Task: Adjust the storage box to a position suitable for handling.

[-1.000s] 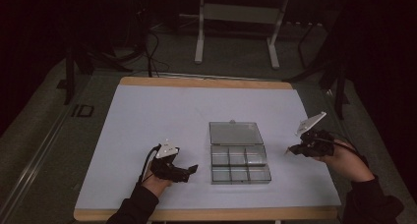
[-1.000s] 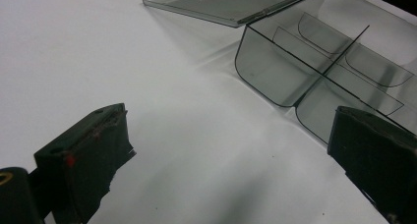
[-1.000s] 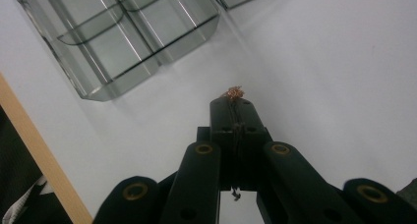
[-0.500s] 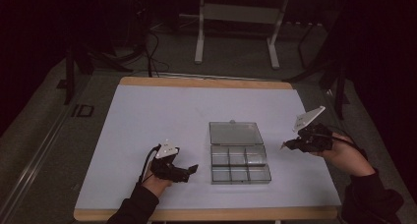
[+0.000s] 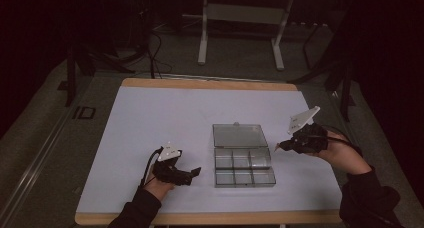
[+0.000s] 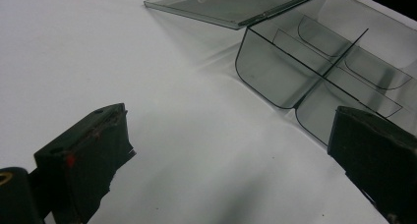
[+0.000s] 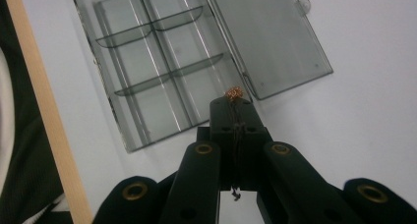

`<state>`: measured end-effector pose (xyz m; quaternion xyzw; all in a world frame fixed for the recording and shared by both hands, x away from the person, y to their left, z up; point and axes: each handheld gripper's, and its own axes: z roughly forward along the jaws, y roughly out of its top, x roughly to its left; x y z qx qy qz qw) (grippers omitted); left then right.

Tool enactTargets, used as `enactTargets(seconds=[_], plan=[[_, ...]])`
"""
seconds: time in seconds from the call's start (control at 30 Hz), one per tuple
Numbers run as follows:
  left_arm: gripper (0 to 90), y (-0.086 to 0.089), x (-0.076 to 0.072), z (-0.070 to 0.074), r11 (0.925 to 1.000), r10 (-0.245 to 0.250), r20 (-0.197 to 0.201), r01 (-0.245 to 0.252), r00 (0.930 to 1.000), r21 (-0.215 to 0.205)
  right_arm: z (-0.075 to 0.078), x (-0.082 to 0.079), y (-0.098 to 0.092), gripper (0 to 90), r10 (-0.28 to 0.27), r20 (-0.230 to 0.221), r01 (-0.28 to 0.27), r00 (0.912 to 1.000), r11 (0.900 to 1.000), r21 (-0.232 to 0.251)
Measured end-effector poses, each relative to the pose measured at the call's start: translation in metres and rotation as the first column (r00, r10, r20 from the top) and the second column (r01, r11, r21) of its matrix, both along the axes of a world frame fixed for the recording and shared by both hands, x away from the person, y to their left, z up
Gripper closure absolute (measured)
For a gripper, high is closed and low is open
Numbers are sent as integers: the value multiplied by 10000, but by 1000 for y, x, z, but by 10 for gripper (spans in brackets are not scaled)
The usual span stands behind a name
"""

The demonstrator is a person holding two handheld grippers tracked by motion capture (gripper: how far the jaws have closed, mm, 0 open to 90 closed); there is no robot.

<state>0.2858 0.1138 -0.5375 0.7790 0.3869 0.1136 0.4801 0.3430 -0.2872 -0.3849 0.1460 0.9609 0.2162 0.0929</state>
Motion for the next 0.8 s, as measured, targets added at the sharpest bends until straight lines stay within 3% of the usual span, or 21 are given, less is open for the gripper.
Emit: enactTargets(seconds=[0.37,0.8], plan=[[29,-1,-1,1,9999,-23,93,22,10000,102,-16,6,20,891,555,-255,-558,9981,9984,-100],[29,0,-1,1,10000,-32,108,31,9999,75,-52,15,36,889,801,-955,-850,9922,9952,-483]])
